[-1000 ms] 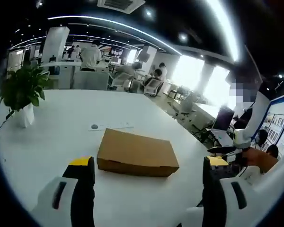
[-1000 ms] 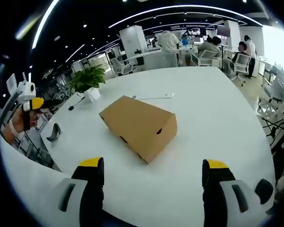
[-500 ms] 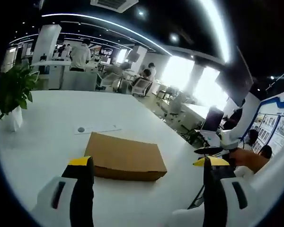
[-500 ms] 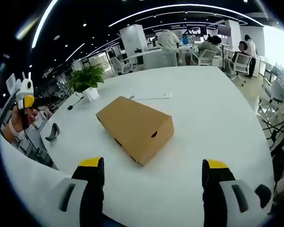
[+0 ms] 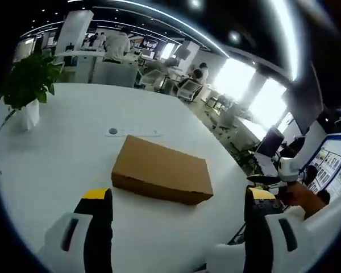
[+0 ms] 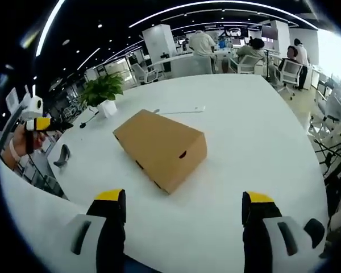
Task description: Operate the shoe box by opening the lid, removing the specified soft item, and placing it in the target area until the item is outside and the box remains undamaged.
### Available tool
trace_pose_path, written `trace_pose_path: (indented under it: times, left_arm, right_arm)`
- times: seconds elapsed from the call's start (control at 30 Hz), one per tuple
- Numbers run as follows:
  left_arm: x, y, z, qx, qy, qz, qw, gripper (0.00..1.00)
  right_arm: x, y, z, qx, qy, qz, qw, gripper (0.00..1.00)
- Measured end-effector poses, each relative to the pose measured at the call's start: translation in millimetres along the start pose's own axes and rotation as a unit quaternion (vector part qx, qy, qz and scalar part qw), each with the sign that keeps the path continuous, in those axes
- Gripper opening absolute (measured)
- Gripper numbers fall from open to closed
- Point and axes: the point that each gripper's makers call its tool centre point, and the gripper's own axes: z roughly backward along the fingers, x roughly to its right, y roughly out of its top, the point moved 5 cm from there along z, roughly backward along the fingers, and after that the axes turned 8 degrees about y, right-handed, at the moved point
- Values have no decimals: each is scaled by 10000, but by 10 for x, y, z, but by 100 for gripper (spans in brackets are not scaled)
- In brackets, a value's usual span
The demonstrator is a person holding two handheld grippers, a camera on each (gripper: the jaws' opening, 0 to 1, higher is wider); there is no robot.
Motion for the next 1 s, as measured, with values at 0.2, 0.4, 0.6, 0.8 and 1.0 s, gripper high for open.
trace_pose_path:
  times: [0.2,0.4,0.6,0.8,1.0]
  left_arm:
    - [-82,-81,20,-200,389,-422,9982,99]
    - [-185,-171,13,-396,488,-248,9977,99]
    - [-191,-147,-1,-413,526,-239,9975,99]
    - [-210,-187,-26,-523,536,-283,9968,99]
    - [-184,-232,-80,-766,369,-441,9954,98]
  right_arm:
    - [-34,-10,-3,-118,44,52,9999,87]
    - [-28,3,-5,-40,78,6,10000,87]
    - [-26,9,-7,-23,93,-13,10000,87]
    - [-35,7,2,16,119,-47,9999,87]
    - [-31,34,26,17,81,-117,9999,88]
